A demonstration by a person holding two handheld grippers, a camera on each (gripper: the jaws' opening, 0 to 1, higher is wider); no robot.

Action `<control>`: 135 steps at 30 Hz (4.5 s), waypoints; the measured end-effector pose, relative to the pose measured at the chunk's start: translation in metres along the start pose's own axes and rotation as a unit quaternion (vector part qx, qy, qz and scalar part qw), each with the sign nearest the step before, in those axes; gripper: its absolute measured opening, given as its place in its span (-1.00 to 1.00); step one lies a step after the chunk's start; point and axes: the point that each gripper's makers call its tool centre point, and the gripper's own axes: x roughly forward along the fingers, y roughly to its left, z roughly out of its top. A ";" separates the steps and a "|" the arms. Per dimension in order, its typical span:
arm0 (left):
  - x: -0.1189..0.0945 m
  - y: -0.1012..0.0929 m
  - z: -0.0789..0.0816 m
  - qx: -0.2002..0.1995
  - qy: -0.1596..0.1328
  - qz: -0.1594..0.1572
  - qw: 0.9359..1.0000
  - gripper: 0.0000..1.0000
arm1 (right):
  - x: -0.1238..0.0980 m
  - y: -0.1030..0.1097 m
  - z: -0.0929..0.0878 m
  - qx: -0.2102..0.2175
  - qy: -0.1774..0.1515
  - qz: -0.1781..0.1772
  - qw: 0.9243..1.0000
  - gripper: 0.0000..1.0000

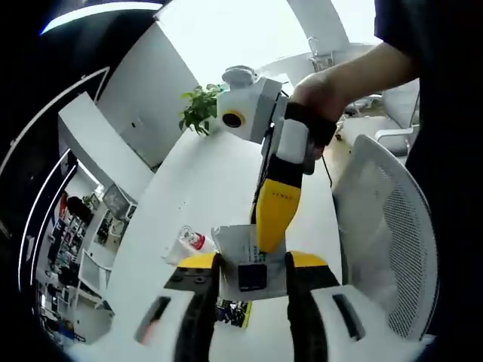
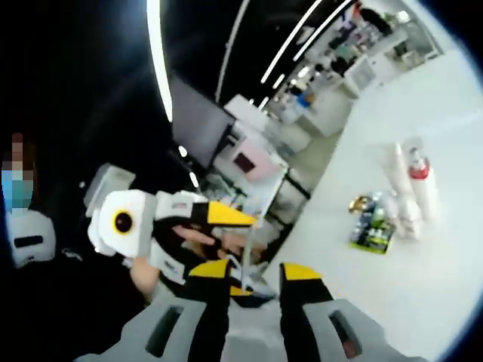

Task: Arrange the skincare products in the storage area until every visible bottle or jar stands upright without overlapping.

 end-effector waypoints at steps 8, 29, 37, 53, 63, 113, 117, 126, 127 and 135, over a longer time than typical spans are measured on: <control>-0.002 0.006 -0.017 -0.018 0.017 0.021 0.999 -0.34 | 0.027 0.008 0.012 -0.008 -0.016 0.021 1.000 -1.00; -0.014 0.010 -0.014 -0.209 -0.079 0.000 0.975 0.28 | 0.001 0.013 0.029 -0.045 -0.053 0.043 0.997 -1.00; -0.025 0.016 -0.001 -0.329 -0.161 -0.023 0.930 0.31 | -0.005 0.020 0.033 -0.073 -0.064 0.057 0.994 -1.00; -0.033 0.015 0.004 -0.413 -0.228 -0.039 0.881 0.01 | -0.011 0.050 0.035 -0.149 -0.078 0.109 0.980 -1.00; -0.035 0.016 0.010 -0.423 -0.245 -0.047 0.871 -0.32 | -0.007 0.052 0.035 -0.171 -0.086 0.113 0.975 -1.00; -0.033 0.038 -0.026 -0.539 -0.238 -0.079 0.804 -0.87 | 0.007 0.017 0.038 -0.130 -0.122 0.064 0.982 -1.00; -0.032 0.041 -0.028 -0.563 -0.258 -0.086 0.780 -0.88 | 0.008 0.014 0.038 -0.107 -0.134 0.069 0.983 -1.00; -0.022 0.035 -0.046 -0.583 -0.253 -0.089 0.767 -0.89 | 0.018 -0.016 0.029 -0.095 -0.105 0.018 0.990 -1.00; -0.020 0.034 -0.049 -0.586 -0.249 -0.089 0.766 -0.89 | 0.020 -0.020 0.028 -0.107 -0.100 0.007 0.989 -0.97; 0.006 0.018 -0.098 -0.623 -0.190 -0.103 0.751 -0.89 | 0.027 -0.066 -0.001 -0.163 -0.024 -0.092 0.982 -0.04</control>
